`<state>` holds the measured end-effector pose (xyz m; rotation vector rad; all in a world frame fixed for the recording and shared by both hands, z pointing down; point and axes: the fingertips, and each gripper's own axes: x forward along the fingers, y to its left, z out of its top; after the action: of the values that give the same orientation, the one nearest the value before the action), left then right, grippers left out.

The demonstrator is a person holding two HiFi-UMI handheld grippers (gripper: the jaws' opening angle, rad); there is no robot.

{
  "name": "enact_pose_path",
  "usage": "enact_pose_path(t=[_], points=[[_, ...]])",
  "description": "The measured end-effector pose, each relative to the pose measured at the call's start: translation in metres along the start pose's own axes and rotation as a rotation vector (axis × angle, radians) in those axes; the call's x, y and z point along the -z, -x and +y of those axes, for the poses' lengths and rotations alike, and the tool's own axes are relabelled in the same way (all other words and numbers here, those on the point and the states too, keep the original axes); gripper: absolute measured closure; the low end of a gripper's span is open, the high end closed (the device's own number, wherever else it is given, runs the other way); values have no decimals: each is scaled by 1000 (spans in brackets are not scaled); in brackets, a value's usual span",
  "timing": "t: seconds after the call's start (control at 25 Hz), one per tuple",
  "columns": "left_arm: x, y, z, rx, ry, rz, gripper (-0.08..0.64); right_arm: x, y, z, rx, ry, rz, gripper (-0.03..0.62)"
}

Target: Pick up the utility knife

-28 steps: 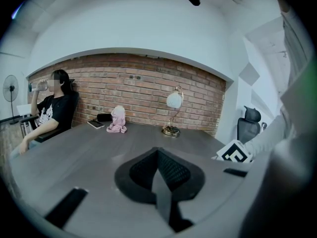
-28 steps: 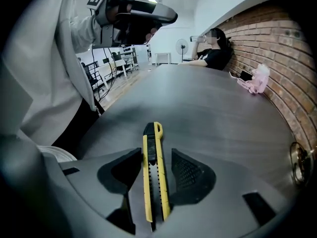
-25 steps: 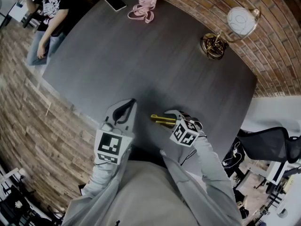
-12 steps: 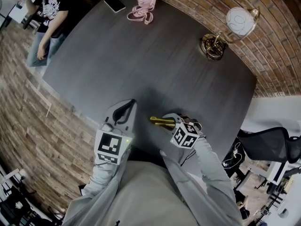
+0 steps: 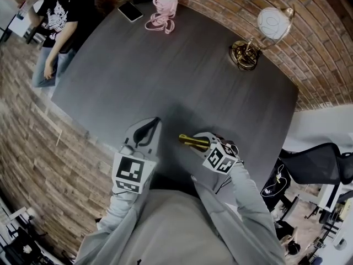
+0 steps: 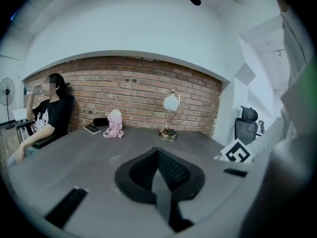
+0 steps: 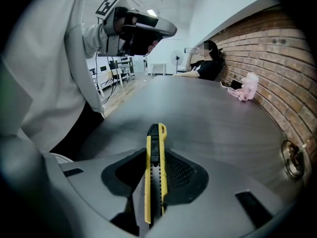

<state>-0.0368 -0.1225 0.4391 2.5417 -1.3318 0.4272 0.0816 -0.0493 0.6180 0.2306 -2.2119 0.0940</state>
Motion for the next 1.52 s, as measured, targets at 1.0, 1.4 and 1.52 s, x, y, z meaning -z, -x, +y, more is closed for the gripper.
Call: enact_pose_path(t=[1.0, 1.4, 1.52], points=[[-66, -29, -70, 243, -134, -112, 540, -49, 179, -54, 625, -365, -481, 465], [-73, -48, -134, 408, -175, -113, 540, -37, 266, -30, 893, -515, -689, 465], [-72, -53, -150, 445, -178, -106, 540, -29, 284, -20, 969, -553, -727, 465]])
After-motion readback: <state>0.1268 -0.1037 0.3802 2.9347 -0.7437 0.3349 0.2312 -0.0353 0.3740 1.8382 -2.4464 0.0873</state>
